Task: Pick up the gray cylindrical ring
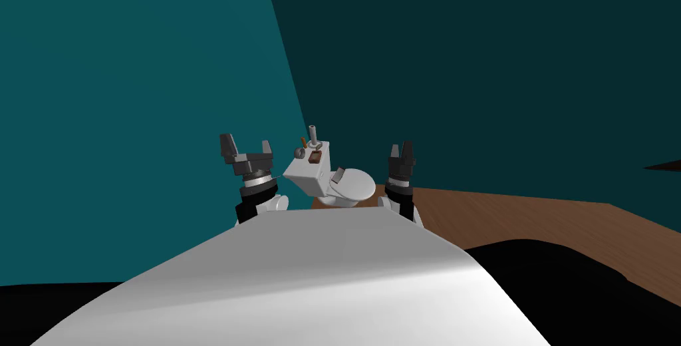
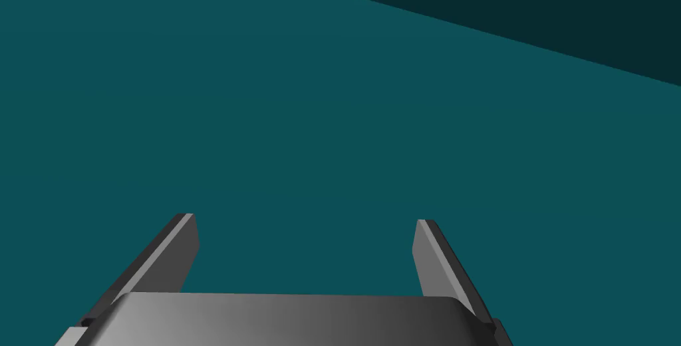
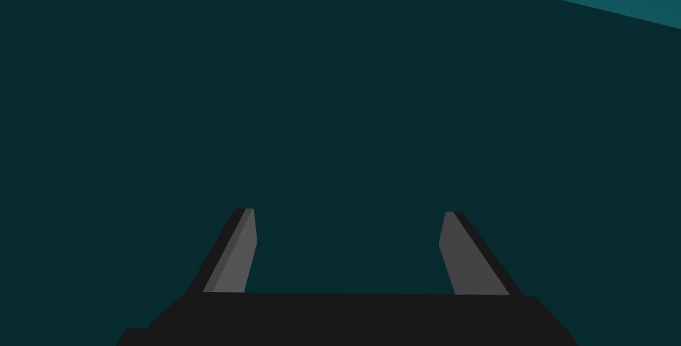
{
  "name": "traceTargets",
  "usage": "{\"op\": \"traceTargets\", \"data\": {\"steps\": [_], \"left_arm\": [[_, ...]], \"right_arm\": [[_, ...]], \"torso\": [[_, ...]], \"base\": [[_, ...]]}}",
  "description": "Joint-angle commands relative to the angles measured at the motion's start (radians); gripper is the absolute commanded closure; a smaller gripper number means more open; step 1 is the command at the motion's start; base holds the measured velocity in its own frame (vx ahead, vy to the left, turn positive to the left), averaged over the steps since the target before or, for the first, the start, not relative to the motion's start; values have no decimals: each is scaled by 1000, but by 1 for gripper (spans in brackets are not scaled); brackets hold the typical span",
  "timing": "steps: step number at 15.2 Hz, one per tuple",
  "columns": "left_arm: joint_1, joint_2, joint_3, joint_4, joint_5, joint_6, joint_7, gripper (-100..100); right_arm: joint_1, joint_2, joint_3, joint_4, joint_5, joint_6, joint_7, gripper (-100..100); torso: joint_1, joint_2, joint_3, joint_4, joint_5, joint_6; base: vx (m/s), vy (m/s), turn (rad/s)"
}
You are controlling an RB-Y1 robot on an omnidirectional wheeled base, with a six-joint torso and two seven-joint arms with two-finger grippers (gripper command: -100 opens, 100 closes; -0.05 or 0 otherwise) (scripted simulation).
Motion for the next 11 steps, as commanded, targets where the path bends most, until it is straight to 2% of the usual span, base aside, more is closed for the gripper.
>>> {"op": "traceTargets", "data": {"steps": [1, 2, 3, 4, 5, 6, 7, 8, 10, 11], "left_arm": [[-6, 49, 9, 13, 4, 3, 0, -100], [-6, 49, 9, 13, 4, 3, 0, -100], [-12, 83, 18, 25, 8, 6, 0, -100], [-12, 83, 18, 25, 8, 6, 0, -100], [-19, 118, 29, 43, 13, 9, -1, -100], [-19, 118, 29, 43, 13, 9, -1, -100], [-29, 152, 44, 63, 19, 14, -1, -100], [-29, 152, 44, 63, 19, 14, -1, -100], [-53, 208, 80, 116, 35, 26, -2, -100], [-53, 216, 80, 116, 35, 26, -2, -100]], "right_arm": [[0, 0, 0, 0, 0, 0, 0, 0], [0, 0, 0, 0, 0, 0, 0, 0], [0, 0, 0, 0, 0, 0, 0, 0], [0, 0, 0, 0, 0, 0, 0, 0], [0, 0, 0, 0, 0, 0, 0, 0], [0, 0, 0, 0, 0, 0, 0, 0], [0, 0, 0, 0, 0, 0, 0, 0], [0, 0, 0, 0, 0, 0, 0, 0], [0, 0, 0, 0, 0, 0, 0, 0], [0, 0, 0, 0, 0, 0, 0, 0]], "torso": [[0, 0, 0, 0, 0, 0], [-1, 0, 0, 0, 0, 0], [-1, 0, 0, 0, 0, 0], [-2, -1, 0, 0, 0, 0], [-3, -1, -1, 0, -1, 0], [-4, -2, -1, 0, -1, 0], [-4, -2, -1, 0, -1, 0], [-5, -2, -1, 0, -1, 0], [-6, -3, -2, -1, -1, 0], [-7, -4, -2, -1, -1, 0]], "base": [[4, -19, 0], [8, -33, 3], [15, -50, 6], [22, -52, 9], [29, -67, 5], [28, -69, 7], [21, -78, 7], [26, -77, 9], [53, -104, 12], [63, -133, 14]]}}
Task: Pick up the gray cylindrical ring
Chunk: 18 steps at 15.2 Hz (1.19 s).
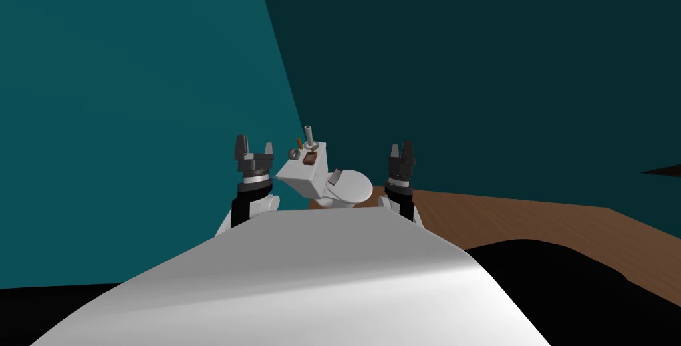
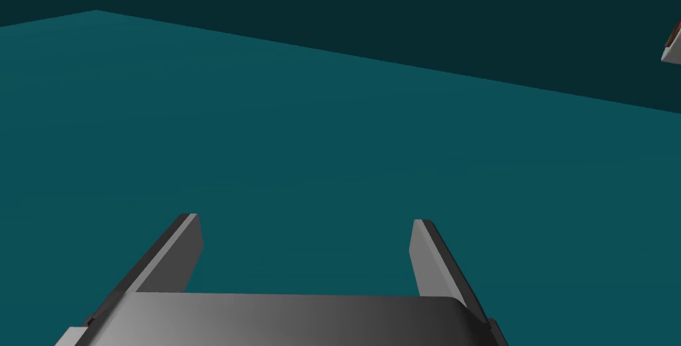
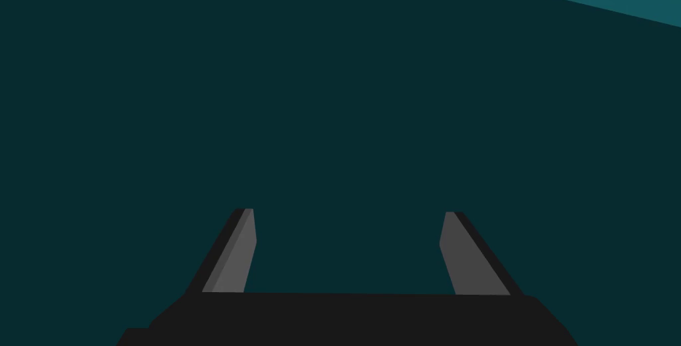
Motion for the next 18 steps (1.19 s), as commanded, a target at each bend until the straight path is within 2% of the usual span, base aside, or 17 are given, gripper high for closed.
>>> {"op": "traceTargets", "data": {"steps": [1, 2, 3, 4, 5, 6, 7, 9, 10, 18], "left_arm": [[-16, 45, 26, 45, 11, 6, -3, -100], [-16, 45, 26, 45, 11, 6, -3, -100], [-32, 73, 50, 78, 21, 13, -3, -100], [-32, 73, 50, 80, 21, 13, -3, -100], [-50, 100, 75, 113, 32, 21, -4, -100], [-50, 100, 75, 117, 32, 21, -4, -100], [-68, 126, 103, 143, 44, 30, -5, -100], [-68, 126, 103, 157, 44, 30, -5, -100], [-88, 151, 132, 192, 56, 39, -5, -100], [-88, 151, 132, 200, 56, 39, -5, -100]], "right_arm": [[0, 0, 0, 0, 0, 0, 0, 0], [0, 0, 0, 0, 0, 0, 0, 0], [0, 0, 0, 0, 0, 0, 0, 0], [0, 0, 0, 0, 0, 0, 0, 0], [0, 0, 0, 0, 0, 0, 0, 0], [0, 0, 0, 0, 0, 0, 0, 0], [0, 0, 0, 0, 0, 0, 0, 0], [0, 0, 0, 0, 0, 0, 0, 0], [0, 0, 0, 0, 0, 0, 0, 0], [0, 0, 0, 0, 0, 0, 0, 0]], "torso": [[0, 0, 0, 0, 0, 0], [-2, 0, 0, 0, 0, 0], [-2, 0, 0, 0, -1, 0], [-2, 0, 0, 0, -1, 0], [1, 2, 1, 0, 0, 0], [2, 3, 2, 1, 0, 0], [2, 4, 2, 1, 0, 0], [4, 4, 3, 1, 1, 0], [6, 5, 3, 1, 1, 0], [5, 4, 2, 1, 1, 0]], "base": [[67, -162, 8], [61, -146, 19], [56, -147, 13], [-22, -66, 87], [-3, -95, 33], [-2, -89, 20], [-6, -65, 34], [-8, -42, 44], [-13, -26, 68], [-1, -34, 4]]}}
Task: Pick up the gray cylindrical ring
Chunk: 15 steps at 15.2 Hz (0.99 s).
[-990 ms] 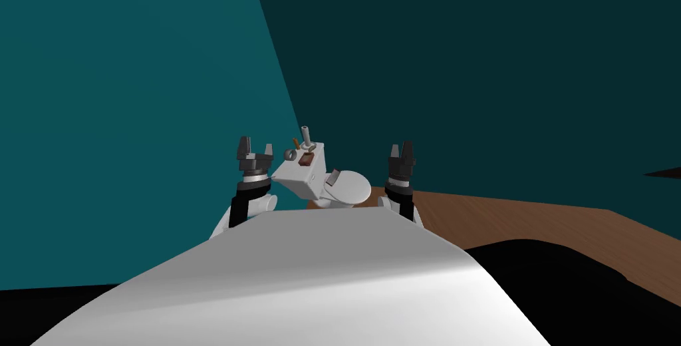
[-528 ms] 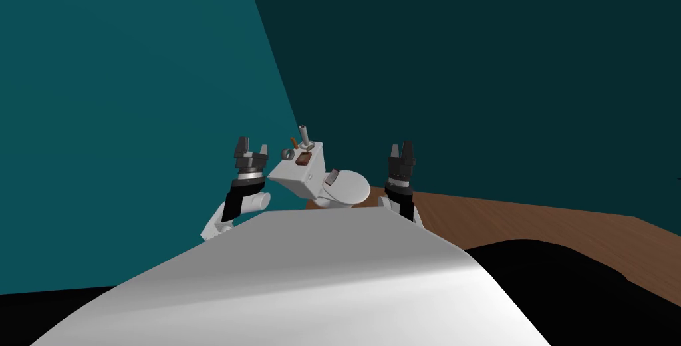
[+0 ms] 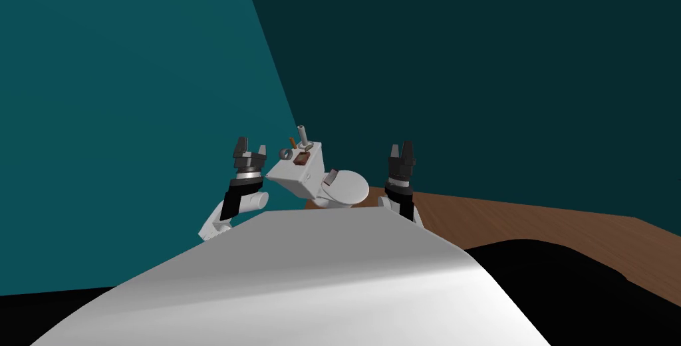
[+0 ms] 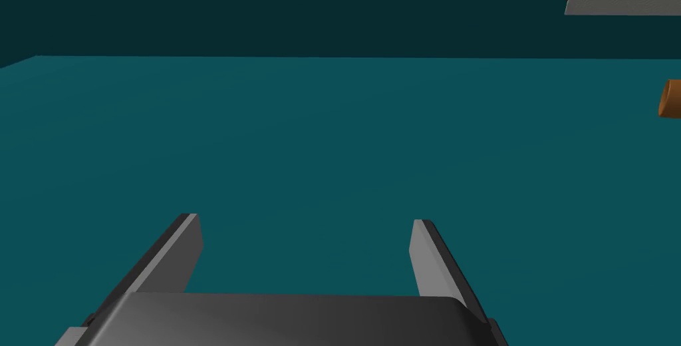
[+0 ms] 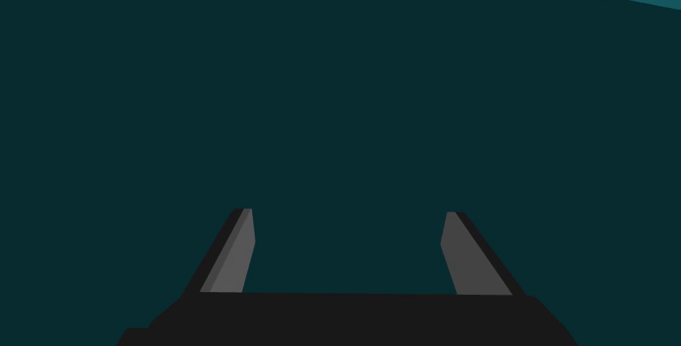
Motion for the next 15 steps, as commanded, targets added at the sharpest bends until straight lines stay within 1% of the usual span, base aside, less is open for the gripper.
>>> {"op": "traceTargets", "data": {"steps": [1, 2, 4, 6, 7, 9, 10, 15], "left_arm": [[0, 0, 0, 0, 0, 0, 0, -100], [-23, 0, 9, 30, 21, -7, -5, -100], [-50, 1, 20, 67, 46, -14, -10, -100], [-87, 0, 35, 119, 80, -22, -18, -100], [-87, 0, 35, 120, 80, -22, -18, -100], [-135, -1, 54, 180, 125, -31, -28, -100], [-135, -1, 54, 187, 125, -31, -28, -100], [-135, -1, 54, 187, 125, -31, -28, -100]], "right_arm": [[0, 0, 0, 0, 0, 0, 0, 0], [0, 0, 0, 0, 0, 0, 0, 0], [0, 0, 0, 0, 0, 0, 0, 0], [0, 0, 0, 0, 0, 0, 0, 0], [0, 0, 0, 0, 0, 0, 0, 0], [0, 0, 0, 0, 0, 0, 0, 0], [0, 0, 0, 0, 0, 0, 0, 0], [0, 0, 0, 0, 0, 0, 0, 0]], "torso": [[0, 0, 0, 0, 0, 0], [1, 0, 0, 0, 0, 0], [0, 0, 0, 0, 0, 0], [-1, 1, 0, 0, 0, 0], [-2, 1, 0, 0, 0, 0], [-1, 0, 0, 0, 0, 0], [0, 0, 0, 0, 0, 0], [1, 0, 0, 0, 0, 0]], "base": [[-3, -10, 19], [-10, -20, 56], [-14, -47, 87], [-16, -63, 104], [-12, -64, 79], [-15, -37, 97], [-16, -37, 106], [1, -15, -3]]}}
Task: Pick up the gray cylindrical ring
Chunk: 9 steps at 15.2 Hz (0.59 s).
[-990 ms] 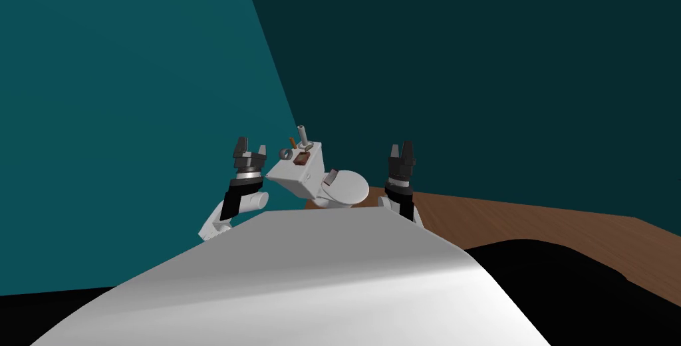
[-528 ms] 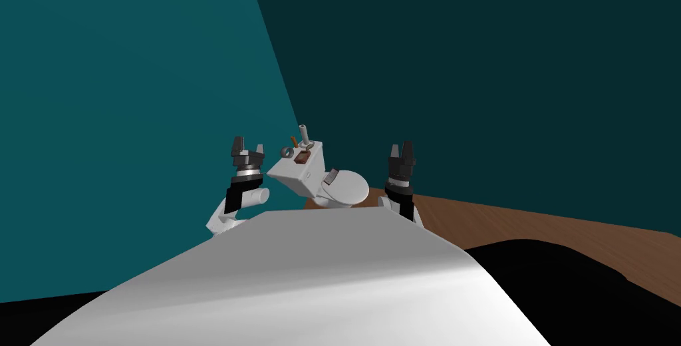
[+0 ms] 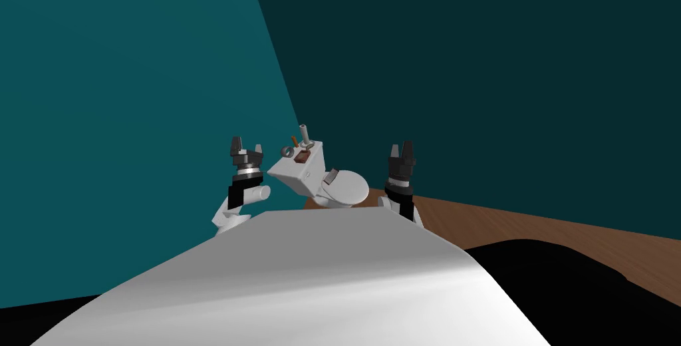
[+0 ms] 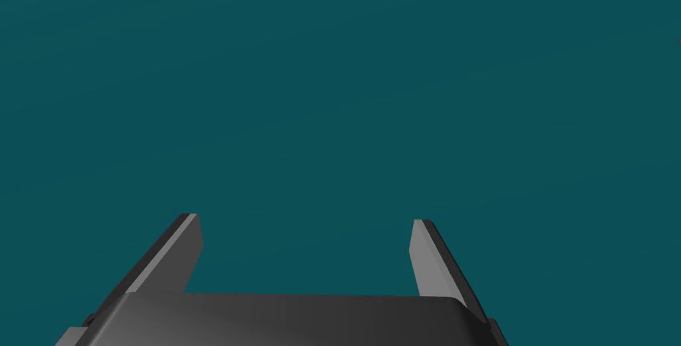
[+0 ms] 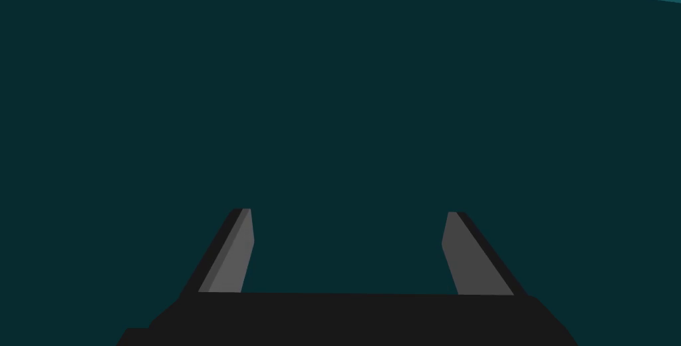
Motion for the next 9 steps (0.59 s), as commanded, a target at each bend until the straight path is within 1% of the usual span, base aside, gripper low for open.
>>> {"op": "traceTargets", "data": {"steps": [1, 3, 4, 6, 8, 9], "left_arm": [[0, 0, 0, 0, 0, 0, 0, -100], [0, 0, 0, 0, 0, 0, 0, -100], [-20, -7, 7, 27, 29, 6, -6, -100], [-41, -15, 15, 55, 60, 12, -12, -100], [-69, -23, 24, 90, 98, 18, -20, -100], [-69, -23, 24, 90, 98, 18, -20, -100]], "right_arm": [[0, 0, 0, 0, 0, 0, 0, 0], [0, 0, 0, 0, 0, 0, 0, 0], [0, 0, 0, 0, 0, 0, 0, 0], [0, 0, 0, 0, 0, 0, 0, 0], [0, 0, 0, 0, 0, 0, 0, 0], [0, 0, 0, 0, 0, 0, 0, 0]], "torso": [[0, 0, 0, 0, 0, 0], [1, 0, 0, 0, 0, 0], [1, 0, 0, 0, 0, 0], [-2, 1, 0, 0, 0, 0], [-4, 1, 1, 0, -1, 0], [-5, 1, 1, 0, -1, 0]], "base": [[0, 0, 0], [3, 8, -22], [-9, -20, 58], [-22, -54, 149], [-21, -77, 143], [-11, -94, 76]]}}
